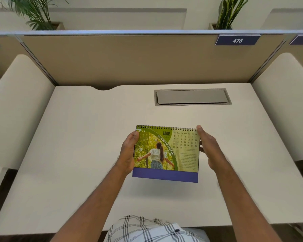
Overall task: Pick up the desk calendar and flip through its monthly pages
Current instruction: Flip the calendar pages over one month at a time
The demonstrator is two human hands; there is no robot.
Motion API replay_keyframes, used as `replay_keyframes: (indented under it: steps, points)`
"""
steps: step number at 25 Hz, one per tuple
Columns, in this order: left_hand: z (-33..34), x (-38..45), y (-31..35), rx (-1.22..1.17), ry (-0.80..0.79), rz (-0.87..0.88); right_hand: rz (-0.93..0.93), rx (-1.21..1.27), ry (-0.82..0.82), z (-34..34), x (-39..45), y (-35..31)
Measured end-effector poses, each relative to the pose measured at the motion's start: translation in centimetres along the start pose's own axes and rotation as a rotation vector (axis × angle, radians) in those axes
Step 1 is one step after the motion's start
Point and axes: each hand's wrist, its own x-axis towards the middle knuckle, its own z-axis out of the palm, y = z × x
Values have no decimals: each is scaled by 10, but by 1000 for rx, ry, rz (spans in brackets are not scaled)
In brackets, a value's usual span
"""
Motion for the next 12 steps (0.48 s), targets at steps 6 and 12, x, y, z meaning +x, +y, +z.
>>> replay_keyframes:
  steps: [6, 12]
  points:
    - [-5, 3, 0, -39, -29, 1, 50, -26, -73, 3, -4, 20]
    - [-7, 7, -3, -34, 47, -30, -99, 31, 261, 12, -8, 35]
